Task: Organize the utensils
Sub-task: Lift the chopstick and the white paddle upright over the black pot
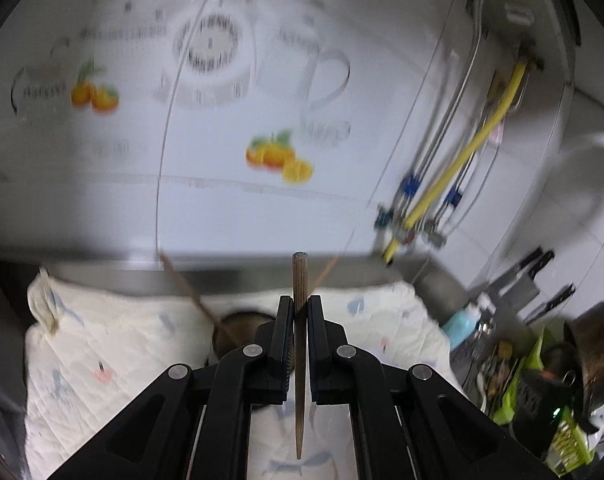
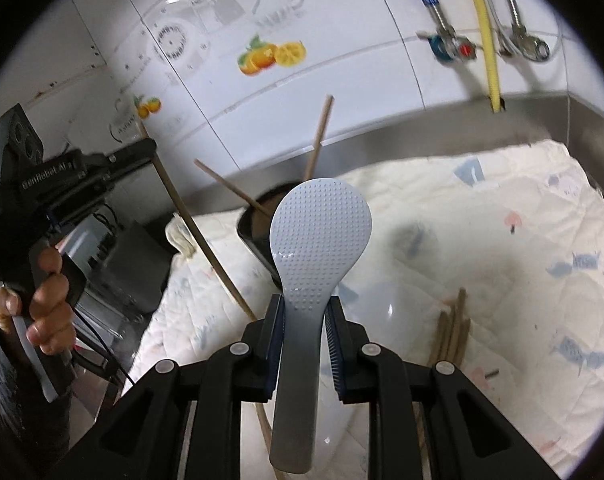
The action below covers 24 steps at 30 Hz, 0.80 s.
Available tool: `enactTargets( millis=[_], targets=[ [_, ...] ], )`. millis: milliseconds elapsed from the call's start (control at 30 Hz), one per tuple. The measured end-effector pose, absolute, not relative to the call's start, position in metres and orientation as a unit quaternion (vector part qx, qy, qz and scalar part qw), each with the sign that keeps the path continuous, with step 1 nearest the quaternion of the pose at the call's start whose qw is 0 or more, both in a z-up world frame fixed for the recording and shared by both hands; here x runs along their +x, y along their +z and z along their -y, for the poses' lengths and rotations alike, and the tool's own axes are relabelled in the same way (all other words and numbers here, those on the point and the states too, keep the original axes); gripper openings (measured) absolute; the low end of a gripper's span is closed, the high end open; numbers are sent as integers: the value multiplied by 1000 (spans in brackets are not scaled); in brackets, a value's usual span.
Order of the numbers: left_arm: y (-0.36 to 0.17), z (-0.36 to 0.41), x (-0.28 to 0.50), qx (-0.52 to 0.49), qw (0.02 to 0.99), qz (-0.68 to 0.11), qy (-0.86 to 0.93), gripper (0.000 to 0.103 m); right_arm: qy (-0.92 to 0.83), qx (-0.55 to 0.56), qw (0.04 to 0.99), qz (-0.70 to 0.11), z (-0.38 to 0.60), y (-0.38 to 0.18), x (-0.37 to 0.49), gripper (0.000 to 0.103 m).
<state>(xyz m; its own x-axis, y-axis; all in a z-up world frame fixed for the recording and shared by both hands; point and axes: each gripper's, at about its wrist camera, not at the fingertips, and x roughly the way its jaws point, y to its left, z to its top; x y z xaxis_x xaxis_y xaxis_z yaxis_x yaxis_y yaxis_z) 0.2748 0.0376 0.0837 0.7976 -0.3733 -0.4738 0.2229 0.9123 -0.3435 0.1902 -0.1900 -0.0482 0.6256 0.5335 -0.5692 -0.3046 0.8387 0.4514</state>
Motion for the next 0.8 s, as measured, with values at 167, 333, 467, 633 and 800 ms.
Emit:
enactTargets(
  millis=[167, 333, 467, 633, 800],
  targets=[
    [128, -46, 280, -122, 956, -221, -150, 6, 245, 159, 893, -342, 186, -35, 203, 23],
    [145, -52, 299, -103, 968, -189, -126, 6, 260, 151, 895, -330, 176, -27, 221, 23],
    [133, -56, 320, -110, 967, -195, -121, 6, 273, 147, 894, -322, 164, -23, 238, 23],
    [102, -61, 343, -107, 965, -212, -110, 6, 286, 150, 897, -303, 151, -18, 260, 23],
    [80, -69, 357, -113, 960, -234, -102, 6, 297, 158, 899, -280, 140, -17, 284, 23]
  ],
)
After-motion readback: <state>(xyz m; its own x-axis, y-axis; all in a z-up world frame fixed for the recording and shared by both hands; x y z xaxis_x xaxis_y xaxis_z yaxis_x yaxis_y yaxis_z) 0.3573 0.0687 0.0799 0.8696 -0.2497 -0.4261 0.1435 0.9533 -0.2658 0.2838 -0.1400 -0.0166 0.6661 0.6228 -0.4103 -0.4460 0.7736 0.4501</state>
